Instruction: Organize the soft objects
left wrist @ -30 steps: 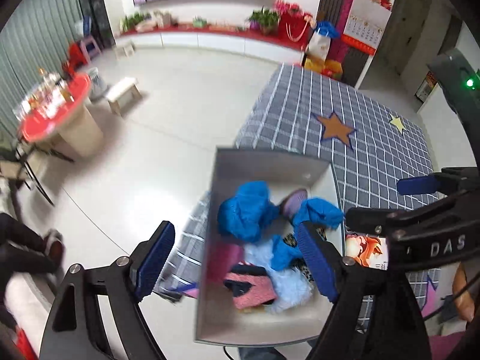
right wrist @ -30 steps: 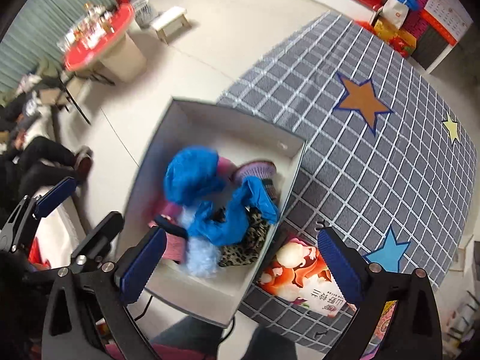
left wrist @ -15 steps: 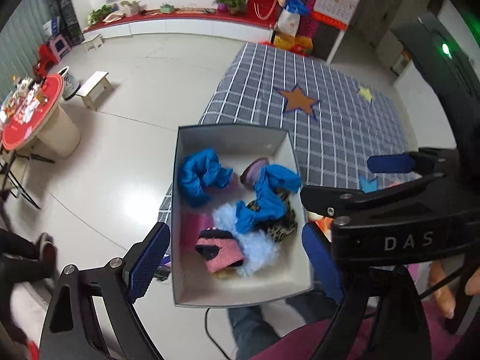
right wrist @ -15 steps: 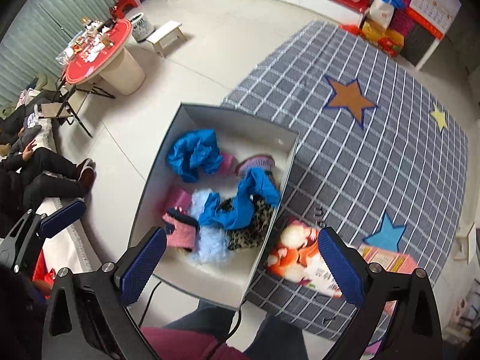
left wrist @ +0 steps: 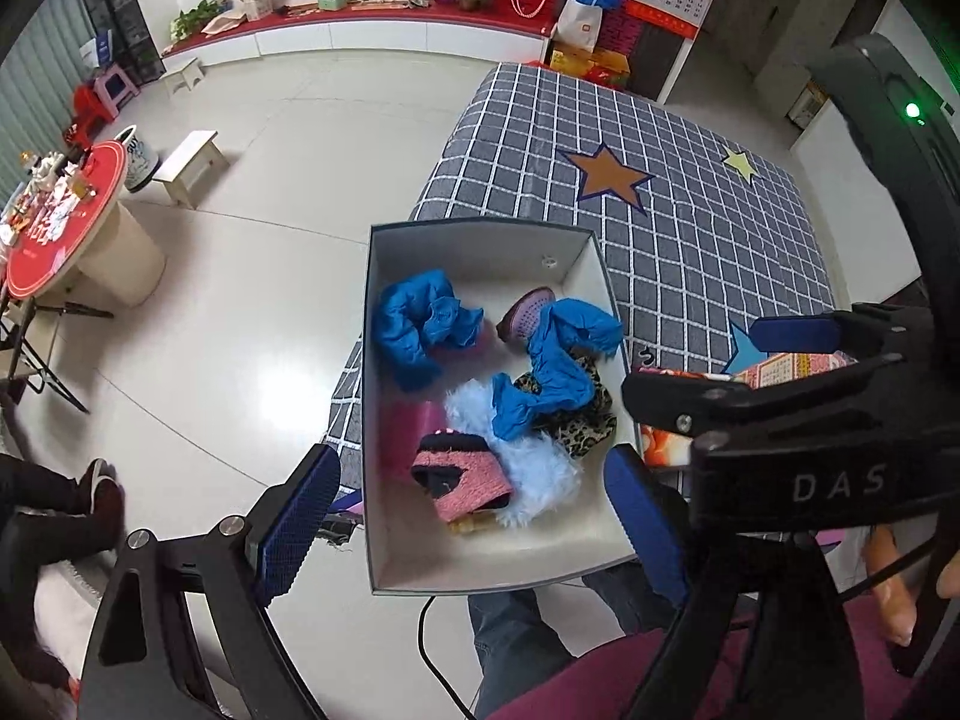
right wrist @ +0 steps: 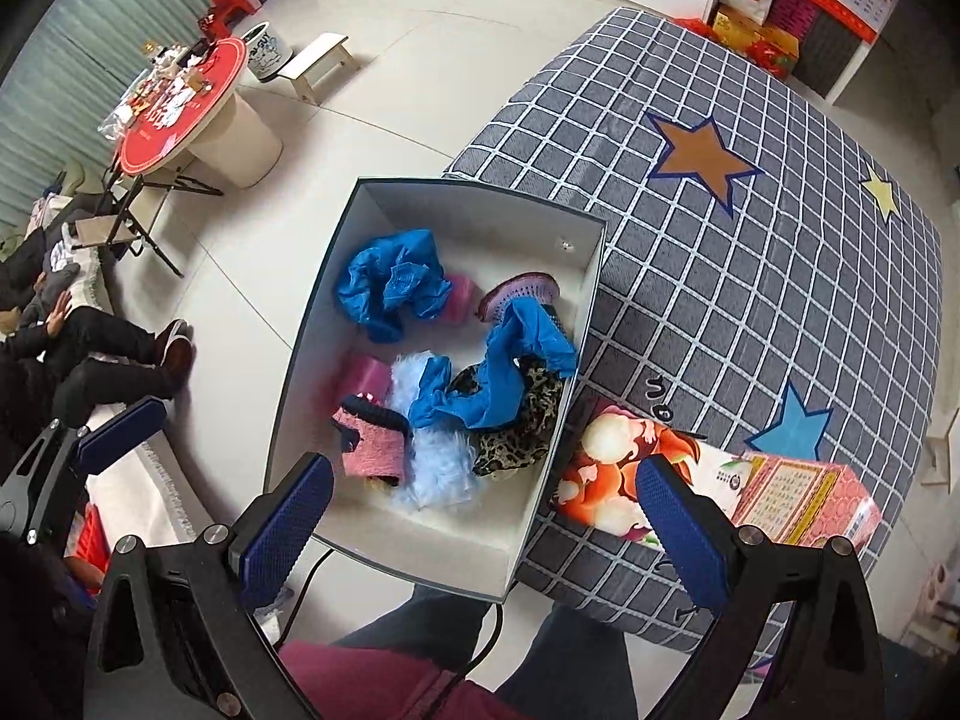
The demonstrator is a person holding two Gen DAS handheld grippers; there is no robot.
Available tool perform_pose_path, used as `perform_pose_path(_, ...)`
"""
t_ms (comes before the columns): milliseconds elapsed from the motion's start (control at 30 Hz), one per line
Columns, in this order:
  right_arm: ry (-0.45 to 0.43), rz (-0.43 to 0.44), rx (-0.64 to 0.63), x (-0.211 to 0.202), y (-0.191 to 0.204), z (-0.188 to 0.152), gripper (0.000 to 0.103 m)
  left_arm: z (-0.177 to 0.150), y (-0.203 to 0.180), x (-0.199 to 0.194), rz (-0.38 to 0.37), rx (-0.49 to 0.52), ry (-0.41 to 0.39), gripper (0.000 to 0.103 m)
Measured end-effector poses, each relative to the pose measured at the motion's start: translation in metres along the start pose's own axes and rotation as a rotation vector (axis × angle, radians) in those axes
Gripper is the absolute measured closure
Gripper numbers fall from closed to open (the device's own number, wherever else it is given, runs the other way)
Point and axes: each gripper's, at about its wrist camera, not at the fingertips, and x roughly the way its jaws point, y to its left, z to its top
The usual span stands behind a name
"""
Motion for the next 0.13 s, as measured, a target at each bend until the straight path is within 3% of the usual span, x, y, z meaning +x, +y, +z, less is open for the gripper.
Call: perform_pose_path(133, 0.014, 0.0, 0.025, 0.0056, -0.0002, -0.0007, 0.002, -0.0027, 0.0124, -0.0001, -0.05, -0.019, -0.016, 0.011)
